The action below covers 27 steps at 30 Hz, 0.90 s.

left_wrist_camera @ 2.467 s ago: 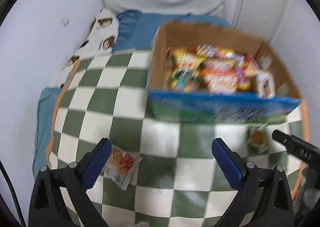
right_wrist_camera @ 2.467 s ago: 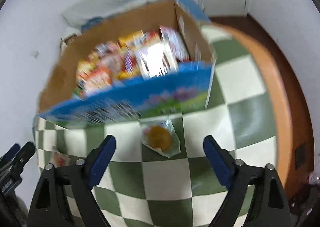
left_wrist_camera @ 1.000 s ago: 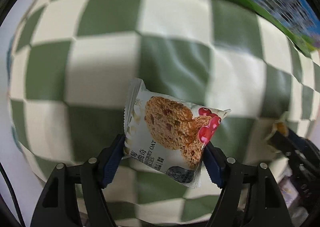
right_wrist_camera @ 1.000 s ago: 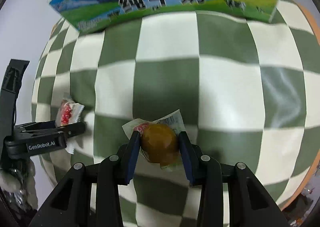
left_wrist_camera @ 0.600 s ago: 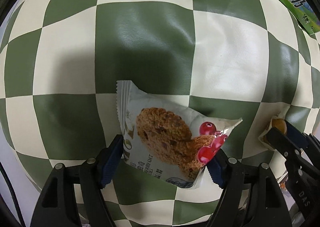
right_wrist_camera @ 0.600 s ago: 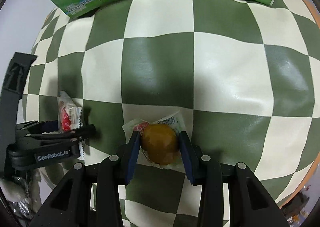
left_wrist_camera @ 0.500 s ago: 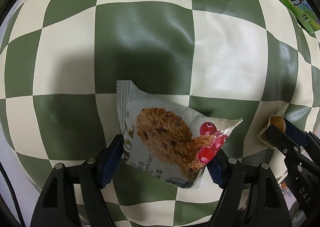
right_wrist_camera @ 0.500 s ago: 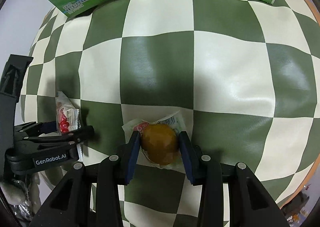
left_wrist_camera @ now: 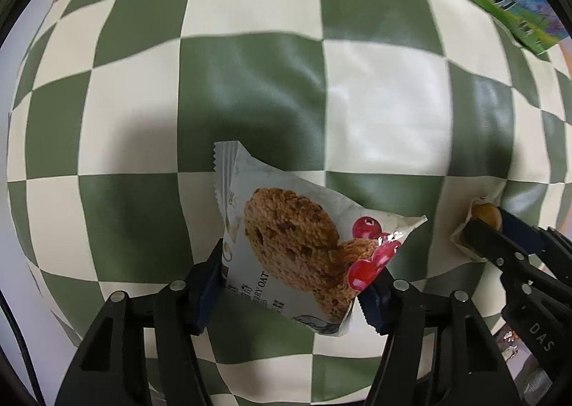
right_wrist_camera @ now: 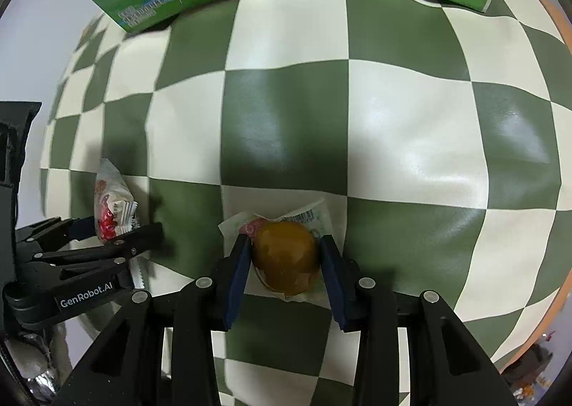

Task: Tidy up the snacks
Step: 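Carry both snacks into the cardboard box and open both tools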

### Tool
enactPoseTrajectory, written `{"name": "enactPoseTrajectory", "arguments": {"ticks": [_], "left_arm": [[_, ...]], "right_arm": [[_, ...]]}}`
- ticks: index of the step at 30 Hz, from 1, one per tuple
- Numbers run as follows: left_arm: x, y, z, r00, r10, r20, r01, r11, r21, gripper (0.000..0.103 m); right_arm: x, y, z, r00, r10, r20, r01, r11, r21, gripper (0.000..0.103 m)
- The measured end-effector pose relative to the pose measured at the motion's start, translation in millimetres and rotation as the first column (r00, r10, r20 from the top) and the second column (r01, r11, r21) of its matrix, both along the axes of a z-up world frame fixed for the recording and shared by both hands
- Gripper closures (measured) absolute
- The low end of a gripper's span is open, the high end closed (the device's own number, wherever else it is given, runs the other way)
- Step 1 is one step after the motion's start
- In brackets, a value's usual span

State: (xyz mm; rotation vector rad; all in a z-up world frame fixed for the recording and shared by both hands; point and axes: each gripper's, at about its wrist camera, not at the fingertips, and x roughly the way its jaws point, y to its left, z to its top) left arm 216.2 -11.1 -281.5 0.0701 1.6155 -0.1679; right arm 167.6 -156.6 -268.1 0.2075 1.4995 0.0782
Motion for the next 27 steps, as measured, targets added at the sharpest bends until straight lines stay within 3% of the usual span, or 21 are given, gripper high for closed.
{"name": "enactPoseTrajectory", "arguments": {"ticks": [9,14,16,18,22,27], "left_arm": [[2,-16,76,0.996,0.004,0.091,0.008,0.992,-0.127,0.042],[33,-35,155,0.980,0.007,0.199,0.042,0.970,-0.238,0.041],[64,-36,185,0.974,0.004,0.228,0.061,0.959,-0.277,0.041],[82,-46,200,0.968,-0.004,0.252,0.082,0.951,-0.299,0.041],[129,-65,219,0.954,-0.027,0.297,0.114,0.953,-0.281,0.041],[179,-70,211,0.948,-0.050,0.315,0.096,0.987,-0.131,0.041]], "right_arm": [[5,-15,58,0.994,-0.037,0.104,0.028,0.996,0.084,0.062],[27,-41,122,0.970,-0.086,0.229,0.056,0.990,0.130,0.062],[42,-53,149,0.952,-0.109,0.285,0.068,0.986,0.150,0.062],[58,-62,172,0.937,-0.124,0.327,0.074,0.984,0.161,0.062],[94,-87,206,0.910,-0.142,0.390,0.099,0.987,0.127,0.062],[151,-117,202,0.922,-0.161,0.353,0.155,0.987,0.047,0.061]]}}
